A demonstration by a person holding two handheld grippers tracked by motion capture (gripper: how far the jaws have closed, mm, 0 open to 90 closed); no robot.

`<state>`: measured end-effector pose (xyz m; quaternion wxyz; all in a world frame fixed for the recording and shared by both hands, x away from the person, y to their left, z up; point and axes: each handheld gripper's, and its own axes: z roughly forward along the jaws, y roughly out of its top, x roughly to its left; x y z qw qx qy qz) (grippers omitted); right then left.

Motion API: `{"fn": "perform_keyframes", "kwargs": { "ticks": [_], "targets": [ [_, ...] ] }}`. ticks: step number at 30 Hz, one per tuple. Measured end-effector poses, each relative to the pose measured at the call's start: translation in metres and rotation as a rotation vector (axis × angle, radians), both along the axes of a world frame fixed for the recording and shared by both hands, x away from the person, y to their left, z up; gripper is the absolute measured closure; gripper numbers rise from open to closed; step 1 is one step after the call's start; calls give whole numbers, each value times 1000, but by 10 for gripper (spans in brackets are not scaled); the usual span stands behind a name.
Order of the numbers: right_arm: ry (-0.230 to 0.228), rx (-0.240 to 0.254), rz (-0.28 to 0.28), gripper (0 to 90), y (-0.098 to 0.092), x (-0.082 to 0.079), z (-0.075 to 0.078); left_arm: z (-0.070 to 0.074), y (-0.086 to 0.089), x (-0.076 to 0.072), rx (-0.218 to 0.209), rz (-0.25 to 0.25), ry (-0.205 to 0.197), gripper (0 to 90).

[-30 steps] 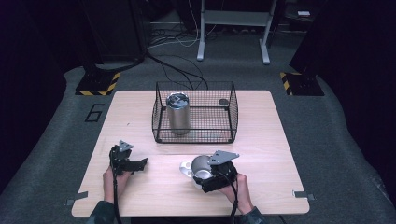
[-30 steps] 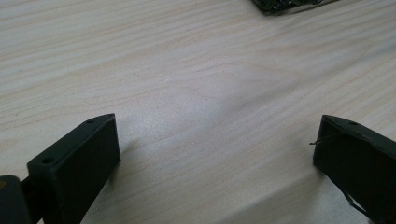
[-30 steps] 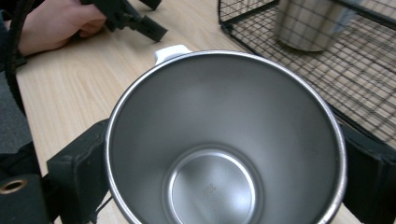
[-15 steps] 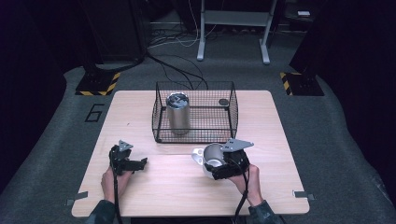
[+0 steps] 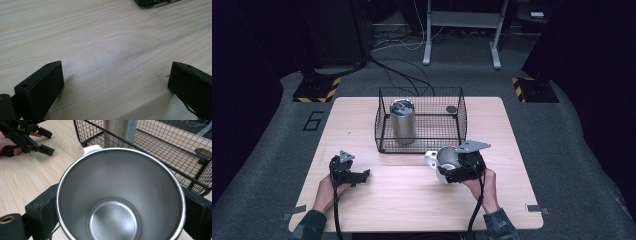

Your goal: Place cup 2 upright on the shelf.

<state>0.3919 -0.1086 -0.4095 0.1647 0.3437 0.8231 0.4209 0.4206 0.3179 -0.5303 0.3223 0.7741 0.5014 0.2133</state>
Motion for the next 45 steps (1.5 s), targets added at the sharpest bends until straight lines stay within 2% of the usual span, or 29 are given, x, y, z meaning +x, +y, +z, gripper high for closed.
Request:
{"fn": "perform_keyframes", "kwargs": {
  "ticks": [1,10,18,28,32,37,40,43,45],
  "targets": [
    [-3,2,-9,59,-2,2,4,-1,0,0,-9,1,-12,2],
    [-10,26,-31,59,-14,10,25,-1,0,0,-9,-1,-12,0],
    [-13,20,-45,59,-16,17,38,-1,0,0,-8,-1,-11,0],
    [-22,12,-51,59,-13,29,51,-1,0,0,-8,-1,-13,0],
    [-21,27,-58,59,-12,35,56,-1,0,0,-7,-2,-10,0],
    [-21,24,-64,59,-6,49,66,-1,0,0,-8,-1,-12,0],
    [-31,14,-56,59,-3,56,70,0,0,0,-5,-6,-3,0],
    [-25,15,-52,59,0,62,72,-1,1,1,-2,-9,-16,0],
    [-22,15,-52,59,2,65,73,-1,1,0,1,-10,-11,0]
  ]
}}
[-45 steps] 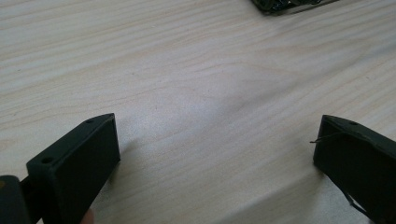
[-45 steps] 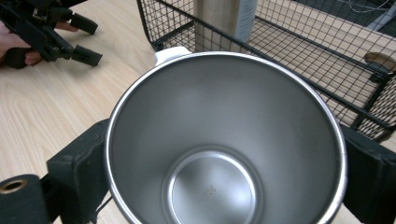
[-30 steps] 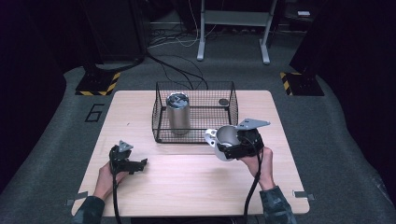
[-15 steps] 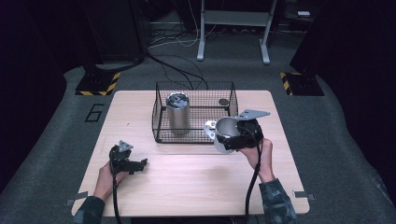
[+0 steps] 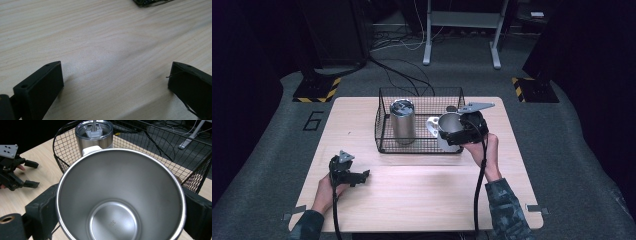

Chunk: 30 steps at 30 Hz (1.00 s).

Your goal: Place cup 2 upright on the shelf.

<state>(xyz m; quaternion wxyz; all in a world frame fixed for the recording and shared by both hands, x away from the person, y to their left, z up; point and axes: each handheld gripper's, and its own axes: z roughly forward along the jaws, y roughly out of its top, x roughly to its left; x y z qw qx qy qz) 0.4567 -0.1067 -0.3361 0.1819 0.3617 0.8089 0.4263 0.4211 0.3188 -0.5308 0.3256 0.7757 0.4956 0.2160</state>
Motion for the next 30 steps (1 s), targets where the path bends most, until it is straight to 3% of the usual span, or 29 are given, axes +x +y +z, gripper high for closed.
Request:
{"fn": "perform_keyframes", "kwargs": {
  "ticks": [17,28,30],
  "targets": [
    [1,-37,-27,59,13,36,3,0,0,0,1,-2,3,0],
    [4,-53,-45,60,22,50,0,0,0,-1,-8,3,9,0],
    [9,-67,-46,59,23,54,0,-1,-1,-1,-12,4,-4,1]
  ]
}}
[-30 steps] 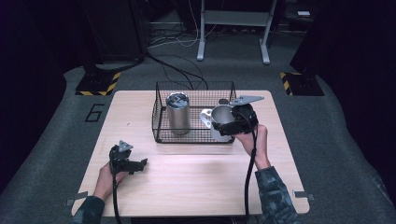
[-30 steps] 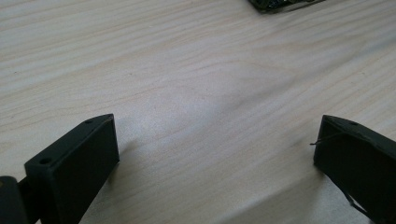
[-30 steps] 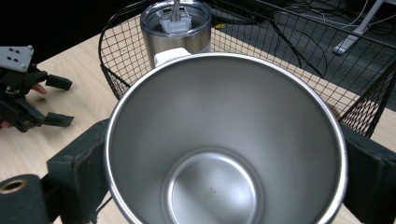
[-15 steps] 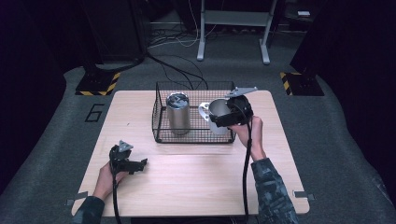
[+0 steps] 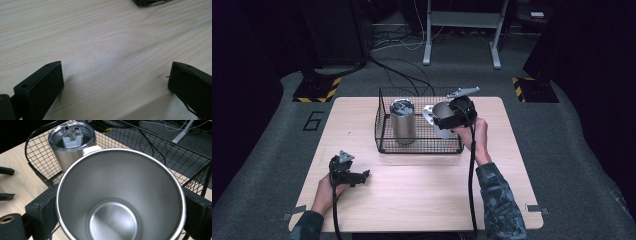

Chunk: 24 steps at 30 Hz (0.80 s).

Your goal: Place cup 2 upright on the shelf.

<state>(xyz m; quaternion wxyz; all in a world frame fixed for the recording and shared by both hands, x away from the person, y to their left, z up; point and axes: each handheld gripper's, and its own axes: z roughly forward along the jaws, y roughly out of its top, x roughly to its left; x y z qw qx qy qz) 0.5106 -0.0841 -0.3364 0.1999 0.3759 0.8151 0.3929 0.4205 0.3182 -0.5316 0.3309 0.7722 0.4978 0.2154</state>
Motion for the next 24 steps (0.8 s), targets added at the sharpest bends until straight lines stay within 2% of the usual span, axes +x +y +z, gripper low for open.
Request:
{"fn": "perform_keyframes", "kwargs": {
  "ticks": [8,9,11,12,15,24],
  "targets": [
    [-8,-6,-11,59,0,8,1,0,0,0,0,0,-1,0],
    [-4,2,-27,60,1,9,1,0,0,0,0,0,0,0],
    [-12,-11,-12,59,0,11,1,0,0,0,0,0,0,0],
    [3,0,-32,59,1,11,-1,0,0,0,0,0,0,0],
    [-1,-7,-26,59,0,14,-2,0,0,0,0,0,-1,0],
    [9,-7,-57,59,2,21,-7,0,0,0,0,1,0,0]
  ]
}}
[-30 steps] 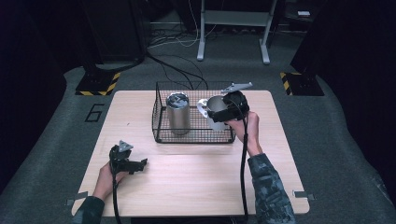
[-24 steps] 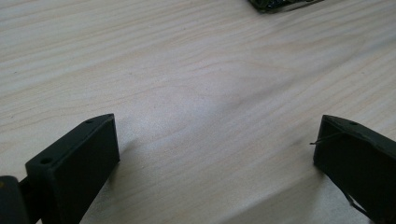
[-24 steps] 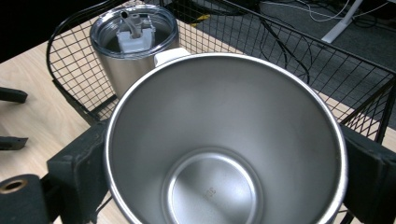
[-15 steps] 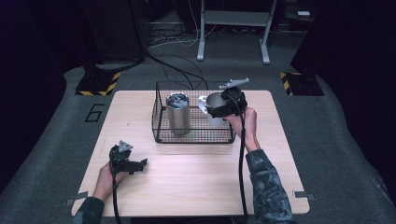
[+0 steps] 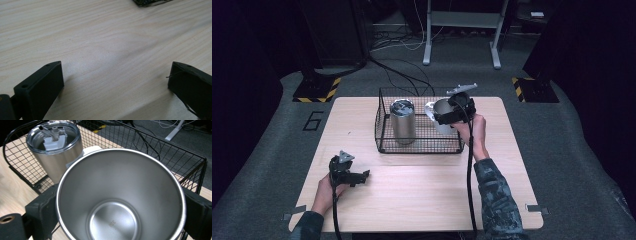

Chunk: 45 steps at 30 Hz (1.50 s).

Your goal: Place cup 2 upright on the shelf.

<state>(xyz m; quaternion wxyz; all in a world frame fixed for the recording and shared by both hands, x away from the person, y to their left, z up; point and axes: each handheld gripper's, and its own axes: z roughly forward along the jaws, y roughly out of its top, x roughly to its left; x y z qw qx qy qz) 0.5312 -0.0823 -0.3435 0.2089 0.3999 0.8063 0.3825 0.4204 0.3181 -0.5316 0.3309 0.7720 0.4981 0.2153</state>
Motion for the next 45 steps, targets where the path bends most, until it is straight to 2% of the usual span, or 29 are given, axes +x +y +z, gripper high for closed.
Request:
{"fn": "perform_keyframes", "kwargs": {
  "ticks": [6,11,18,19,23,29,39,45],
  "targets": [
    [8,-22,0,59,2,7,-3,0,0,0,1,0,-1,1],
    [1,-21,-22,59,4,11,-6,0,0,-1,-3,3,6,0],
    [15,-32,-32,59,6,16,-9,0,0,-1,-3,3,6,0],
    [7,-38,-24,59,6,18,-10,0,-1,-1,-3,6,2,0],
    [22,-32,-42,59,8,22,-14,0,-1,-1,-4,4,4,0],
    [40,-49,-57,59,13,28,-22,0,-1,-1,-3,7,2,0],
    [50,-70,-54,59,20,33,-31,0,-1,-1,-5,10,2,0],
    [66,-64,-64,59,25,38,-41,0,-1,-1,-5,10,2,0]
  ]
}}
